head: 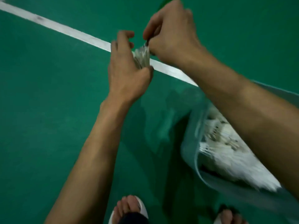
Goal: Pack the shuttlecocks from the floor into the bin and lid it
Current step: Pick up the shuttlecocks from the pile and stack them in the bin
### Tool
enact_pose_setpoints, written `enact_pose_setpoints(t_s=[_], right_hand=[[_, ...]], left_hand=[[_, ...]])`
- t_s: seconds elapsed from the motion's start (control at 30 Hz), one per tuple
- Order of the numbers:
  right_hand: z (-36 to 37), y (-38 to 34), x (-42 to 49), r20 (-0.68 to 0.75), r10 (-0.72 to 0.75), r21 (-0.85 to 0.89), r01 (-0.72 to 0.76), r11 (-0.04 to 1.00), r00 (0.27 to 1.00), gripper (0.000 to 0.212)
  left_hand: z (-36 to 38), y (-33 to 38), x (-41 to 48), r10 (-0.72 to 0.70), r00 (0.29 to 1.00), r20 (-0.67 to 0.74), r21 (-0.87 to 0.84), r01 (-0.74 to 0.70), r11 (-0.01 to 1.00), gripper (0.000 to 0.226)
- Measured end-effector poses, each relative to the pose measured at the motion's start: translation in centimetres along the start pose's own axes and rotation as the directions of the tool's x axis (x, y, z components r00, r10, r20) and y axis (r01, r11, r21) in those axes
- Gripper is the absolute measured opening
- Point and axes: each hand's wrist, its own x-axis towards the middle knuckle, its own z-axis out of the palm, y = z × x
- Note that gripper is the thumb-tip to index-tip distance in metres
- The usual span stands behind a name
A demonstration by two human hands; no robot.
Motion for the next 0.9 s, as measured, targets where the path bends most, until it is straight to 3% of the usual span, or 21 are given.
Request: enact_pose_setpoints(t_s=[0.1, 0.2, 0.27, 0.33, 0.43, 0.53, 0.6, 0.73, 0.9], right_hand=[[-7.8, 3.2, -4.5, -0.102, 0.01, -0.048, -0.015, 0.999, 0.995, 0.03], [-15.5, 8.4, -9.1, -0.156, 0.067, -0.145, -0.09, 0.985, 0.985, 0.008], [-18.6, 11.1, -11.8, -0.289, 0.177, -0.036, -0.196, 0.98, 0.941, 0.014], [-21.7, 14.0, -15.9, -0.41, 0.328, 0.125, -0.304, 0.944, 0.851, 0.016], [-24.4, 17.2, -21.7, -0.434, 0.422, 0.16, -0.393, 0.906, 0.796, 0.013], [-25.2, 18.2, -25.2, -0.355, 0.476, 0.022, -0.501, 0.865, 0.805, 0.01], [-24.6, 18.2, -26.8, -0.281, 0.515, -0.107, -0.56, 0.821, 0.81, 0.017], [-22.2, 18.0, -27.5, -0.276, 0.468, -0.392, -0.543, 0.743, 0.839, 0.035], [-19.7, 20.4, -25.9, -0.284, 0.462, -0.418, -0.542, 0.729, 0.84, 0.027]], left_hand=[[2.6, 6.3, -2.6, 0.15, 0.983, 0.106, -0.036, -0.147, 0.988, 0.072], [6.2, 12.7, -5.9, 0.35, 0.9, 0.261, -0.006, -0.361, 0.933, 0.053], [7.8, 15.9, -7.3, 0.436, 0.834, 0.338, 0.011, -0.467, 0.884, 0.046], [9.9, 18.6, -9.8, 0.475, 0.773, 0.42, -0.011, -0.519, 0.855, 0.047], [12.0, 20.1, -13.0, 0.462, 0.689, 0.557, -0.063, -0.52, 0.852, 0.045], [13.2, 19.8, -15.1, 0.396, 0.623, 0.675, -0.063, -0.486, 0.872, 0.043], [13.5, 19.2, -16.0, 0.362, 0.614, 0.701, -0.033, -0.479, 0.877, 0.037], [13.7, 18.0, -16.9, 0.31, 0.605, 0.733, 0.047, -0.5, 0.865, 0.044], [14.3, 16.2, -15.9, 0.214, 0.663, 0.717, 0.149, -0.446, 0.882, 0.059]])
